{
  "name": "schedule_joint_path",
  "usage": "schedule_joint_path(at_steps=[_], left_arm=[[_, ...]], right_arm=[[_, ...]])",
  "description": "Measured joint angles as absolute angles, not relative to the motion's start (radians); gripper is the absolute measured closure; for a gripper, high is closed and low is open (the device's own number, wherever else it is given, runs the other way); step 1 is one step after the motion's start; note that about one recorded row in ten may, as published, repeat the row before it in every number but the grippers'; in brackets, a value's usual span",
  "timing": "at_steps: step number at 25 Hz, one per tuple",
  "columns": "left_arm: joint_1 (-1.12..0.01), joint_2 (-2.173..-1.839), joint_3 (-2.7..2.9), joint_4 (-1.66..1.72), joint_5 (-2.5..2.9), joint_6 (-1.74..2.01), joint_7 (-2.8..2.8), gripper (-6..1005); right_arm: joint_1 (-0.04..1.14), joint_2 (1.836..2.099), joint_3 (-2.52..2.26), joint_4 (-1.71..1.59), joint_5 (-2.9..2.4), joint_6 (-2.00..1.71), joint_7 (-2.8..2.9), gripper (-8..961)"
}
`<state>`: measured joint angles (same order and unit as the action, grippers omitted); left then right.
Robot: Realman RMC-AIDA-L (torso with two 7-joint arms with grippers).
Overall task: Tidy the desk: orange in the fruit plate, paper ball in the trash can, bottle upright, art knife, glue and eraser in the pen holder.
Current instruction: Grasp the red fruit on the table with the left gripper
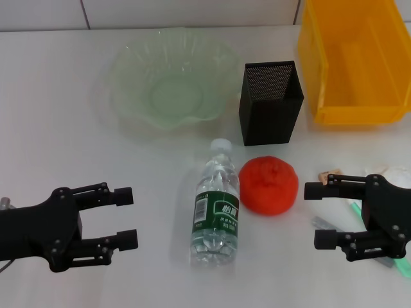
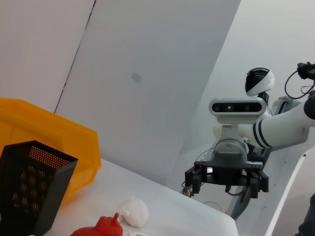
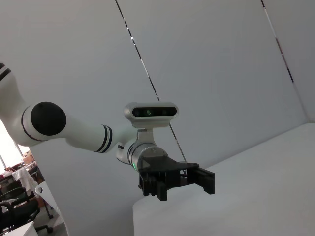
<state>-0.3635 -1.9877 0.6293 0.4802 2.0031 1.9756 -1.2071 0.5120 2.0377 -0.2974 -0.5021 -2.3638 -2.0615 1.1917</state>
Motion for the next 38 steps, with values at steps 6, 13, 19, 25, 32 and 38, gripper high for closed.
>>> schedule_joint_path(at_steps=[6, 13, 19, 25, 32, 38], left_arm=[[-0.365, -1.991, 0.633, 0.480, 2.004, 1.981, -1.205, 231], [-0.373, -1.995, 0.640, 0.480, 2.004, 1.981, -1.205, 230], [-0.383, -1.998, 0.636, 0.482, 1.998, 1.981, -1.212, 231], [-0.456, -2.029, 0.666, 0.650, 2.009, 1.986, -1.410, 230], [-0.577, -2.068, 0.764, 0.788, 2.028, 1.901, -1.614, 231], [-0.715, -2.074, 0.963, 0.773, 2.029, 1.667, -1.735, 231]], right_arm=[[0.513, 2.039, -0.298, -0.500, -2.362, -2.051, 1.193, 138], [0.517, 2.042, -0.299, -0.500, -2.365, -2.048, 1.193, 139], [0.515, 2.042, -0.297, -0.503, -2.362, -2.043, 1.194, 138], [0.470, 2.029, -0.287, -0.511, -2.351, -2.041, 1.191, 138], [0.377, 2.016, -0.273, -0.536, -2.302, -2.043, 1.179, 138], [0.289, 2.016, -0.246, -0.572, -2.259, -2.044, 1.177, 138]])
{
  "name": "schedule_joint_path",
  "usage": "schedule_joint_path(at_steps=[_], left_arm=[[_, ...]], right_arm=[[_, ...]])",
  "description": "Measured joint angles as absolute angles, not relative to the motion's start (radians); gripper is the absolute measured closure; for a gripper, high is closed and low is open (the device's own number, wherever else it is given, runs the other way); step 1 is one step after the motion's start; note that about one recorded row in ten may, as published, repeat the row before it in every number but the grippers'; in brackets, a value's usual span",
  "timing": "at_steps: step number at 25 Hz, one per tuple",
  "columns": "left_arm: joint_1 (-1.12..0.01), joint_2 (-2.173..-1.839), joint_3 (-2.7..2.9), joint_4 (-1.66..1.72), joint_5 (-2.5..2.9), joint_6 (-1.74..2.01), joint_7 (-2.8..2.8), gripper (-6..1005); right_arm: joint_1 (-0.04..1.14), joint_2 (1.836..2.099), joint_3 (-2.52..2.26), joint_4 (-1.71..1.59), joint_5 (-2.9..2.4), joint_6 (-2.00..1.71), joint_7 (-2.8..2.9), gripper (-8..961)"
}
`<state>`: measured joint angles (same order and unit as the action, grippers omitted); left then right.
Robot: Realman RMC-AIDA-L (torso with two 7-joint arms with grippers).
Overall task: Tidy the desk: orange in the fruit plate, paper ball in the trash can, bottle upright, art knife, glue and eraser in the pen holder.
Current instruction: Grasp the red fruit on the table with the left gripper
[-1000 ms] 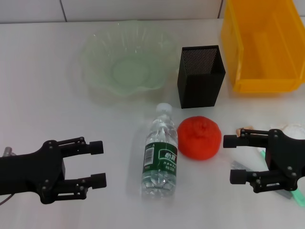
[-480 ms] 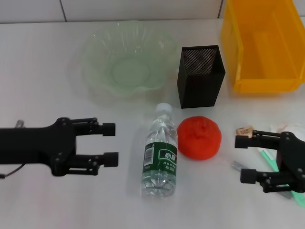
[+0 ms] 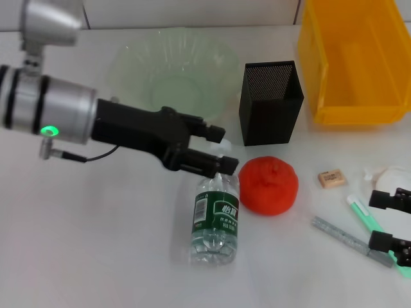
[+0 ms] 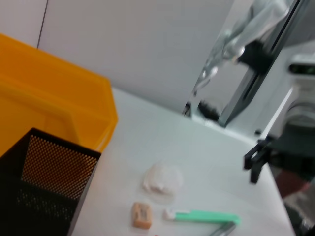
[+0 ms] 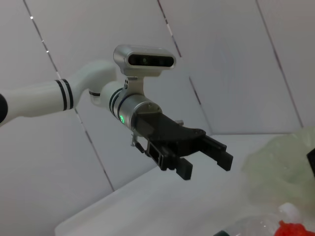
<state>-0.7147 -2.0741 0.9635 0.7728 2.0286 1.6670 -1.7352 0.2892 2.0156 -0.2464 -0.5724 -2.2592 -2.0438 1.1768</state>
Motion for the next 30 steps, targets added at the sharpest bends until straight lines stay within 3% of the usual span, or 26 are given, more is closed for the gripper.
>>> schedule_joint_path(at_steps=[7, 30], left_arm=[[-0.800, -2.080, 1.208, 0.764, 1.968, 1.464, -1.806, 230], [-0.769, -2.080, 1.743, 0.778, 1.807, 1.033, -1.787, 256]], right_arm=[[0.232, 2.013, -0.146, -0.588, -2.259, -2.045, 1.177, 139], [0.249, 2.017, -0.122, -0.581, -2.250, -2.045, 1.187, 138]])
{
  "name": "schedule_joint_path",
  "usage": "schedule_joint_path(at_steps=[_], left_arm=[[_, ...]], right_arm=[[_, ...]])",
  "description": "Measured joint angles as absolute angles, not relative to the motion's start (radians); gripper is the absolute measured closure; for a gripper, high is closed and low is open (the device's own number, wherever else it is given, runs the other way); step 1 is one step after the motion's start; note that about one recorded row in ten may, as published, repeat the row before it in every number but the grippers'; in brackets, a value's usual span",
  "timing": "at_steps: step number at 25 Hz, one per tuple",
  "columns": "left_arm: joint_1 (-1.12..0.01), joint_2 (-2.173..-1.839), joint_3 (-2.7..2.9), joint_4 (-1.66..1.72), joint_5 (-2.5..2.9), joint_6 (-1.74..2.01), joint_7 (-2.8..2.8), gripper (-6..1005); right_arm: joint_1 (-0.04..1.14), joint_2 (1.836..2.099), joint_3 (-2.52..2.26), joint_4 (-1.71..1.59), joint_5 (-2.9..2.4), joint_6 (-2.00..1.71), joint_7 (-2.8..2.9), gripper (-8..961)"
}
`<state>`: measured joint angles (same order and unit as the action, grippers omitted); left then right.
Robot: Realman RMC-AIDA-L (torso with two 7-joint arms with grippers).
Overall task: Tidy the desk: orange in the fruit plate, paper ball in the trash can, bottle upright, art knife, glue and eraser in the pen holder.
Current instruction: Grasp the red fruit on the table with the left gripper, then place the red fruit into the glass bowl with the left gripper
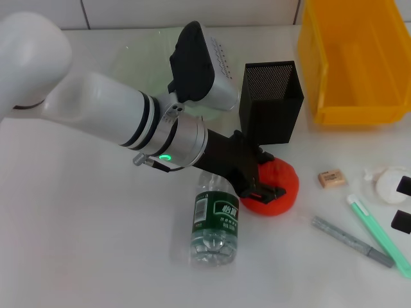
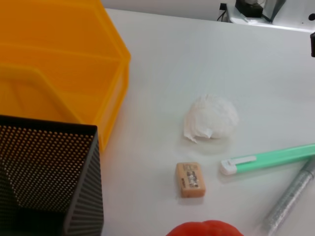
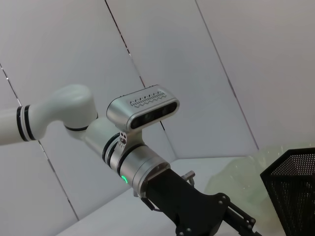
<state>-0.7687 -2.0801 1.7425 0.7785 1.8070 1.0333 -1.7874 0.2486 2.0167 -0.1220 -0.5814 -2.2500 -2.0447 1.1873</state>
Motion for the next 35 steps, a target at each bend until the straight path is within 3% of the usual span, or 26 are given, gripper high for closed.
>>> schedule_joint_path(at_steps=[2, 9, 14, 22, 24, 29, 35], left_arm=[[-0.752, -2.080, 1.765, 0.790, 1.785, 0.999, -1.757, 259], [-0.733, -2.080, 1.782, 0.792, 1.714, 0.991, -1.696, 435], [-0.723, -2.080, 1.784, 0.792, 1.670, 0.997, -1.661, 700], [-0.636, -2.074, 1.764, 0.913, 1.629, 1.031, -1.657, 801], [-0.548, -2.071, 1.686, 1.049, 1.615, 1.112, -1.651, 817], [-0.460, -2.070, 1.500, 1.180, 1.572, 1.221, -1.648, 851], [-0.513, -2.068, 1.155, 1.068, 1.538, 1.195, -1.613, 893]], right_arm=[[0.249, 2.019, -0.118, -0.581, -2.250, -2.043, 1.187, 138], [0.243, 2.021, -0.118, -0.581, -2.250, -2.045, 1.187, 138], [0.241, 2.021, -0.118, -0.581, -2.250, -2.047, 1.187, 138], [0.238, 2.022, -0.118, -0.581, -2.254, -2.046, 1.186, 138], [0.238, 2.022, -0.119, -0.581, -2.254, -2.045, 1.186, 139], [0.238, 2.023, -0.120, -0.581, -2.254, -2.045, 1.186, 139], [0.246, 2.028, -0.119, -0.581, -2.253, -2.048, 1.186, 139]])
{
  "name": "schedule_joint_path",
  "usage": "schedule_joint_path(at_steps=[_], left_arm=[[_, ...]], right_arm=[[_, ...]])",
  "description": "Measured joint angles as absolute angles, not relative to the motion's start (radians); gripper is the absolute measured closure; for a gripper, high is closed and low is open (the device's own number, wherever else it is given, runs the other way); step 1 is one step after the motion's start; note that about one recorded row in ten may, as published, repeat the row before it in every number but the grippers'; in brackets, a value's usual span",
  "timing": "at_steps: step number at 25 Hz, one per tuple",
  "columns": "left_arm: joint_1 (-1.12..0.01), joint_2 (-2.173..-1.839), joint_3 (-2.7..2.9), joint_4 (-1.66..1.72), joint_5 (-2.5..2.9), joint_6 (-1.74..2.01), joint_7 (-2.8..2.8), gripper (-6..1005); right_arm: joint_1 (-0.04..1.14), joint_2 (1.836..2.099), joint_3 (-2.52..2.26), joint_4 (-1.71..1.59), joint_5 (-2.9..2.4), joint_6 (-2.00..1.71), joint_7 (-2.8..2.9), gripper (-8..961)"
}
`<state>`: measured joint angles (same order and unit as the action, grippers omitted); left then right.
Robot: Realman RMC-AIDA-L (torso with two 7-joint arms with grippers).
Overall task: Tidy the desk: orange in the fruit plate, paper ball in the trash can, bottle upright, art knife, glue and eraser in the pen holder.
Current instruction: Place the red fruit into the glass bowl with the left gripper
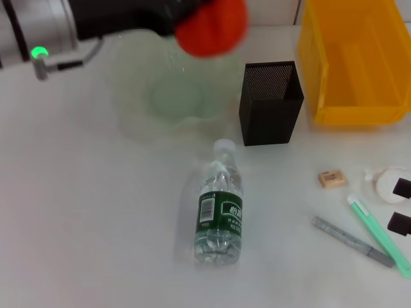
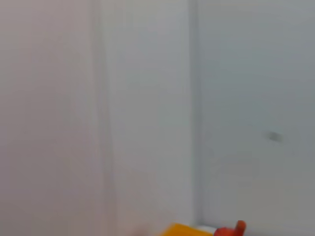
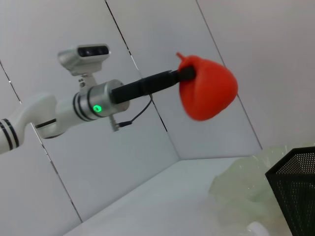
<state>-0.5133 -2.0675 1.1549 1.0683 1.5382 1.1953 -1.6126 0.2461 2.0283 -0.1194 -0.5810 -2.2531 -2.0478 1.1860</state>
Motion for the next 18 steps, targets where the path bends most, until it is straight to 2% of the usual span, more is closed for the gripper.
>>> schedule_joint_path(at_steps=[2, 3, 4, 7, 9, 12, 18], left_arm=[[-0.593, -2.055, 1.048, 0.920, 1.548, 1.138, -1.579, 907], [-0.593, -2.055, 1.048, 0.920, 1.548, 1.138, -1.579, 911], [-0.672, -2.025, 0.996, 0.753, 1.574, 1.098, -1.539, 915], [-0.736, -2.005, 0.986, 0.609, 1.603, 1.054, -1.508, 928], [-0.759, -2.009, 0.987, 0.555, 1.645, 1.006, -1.502, 936], [-0.742, -2.052, 0.989, 0.576, 1.711, 0.958, -1.492, 851], [-0.724, -2.055, 0.986, 0.605, 1.736, 0.964, -1.486, 649]], right_arm=[[0.250, 2.032, -0.120, -0.580, -2.253, -2.048, 1.185, 139], [0.253, 2.033, -0.120, -0.580, -2.253, -2.048, 1.185, 139], [0.256, 2.035, -0.120, -0.580, -2.253, -2.048, 1.185, 139], [0.261, 2.037, -0.119, -0.571, -2.252, -2.042, 1.185, 139], [0.262, 2.037, -0.119, -0.568, -2.252, -2.041, 1.185, 139], [0.268, 2.039, -0.118, -0.558, -2.252, -2.039, 1.183, 138], [0.282, 2.039, -0.125, -0.552, -2.252, -2.040, 1.187, 138]])
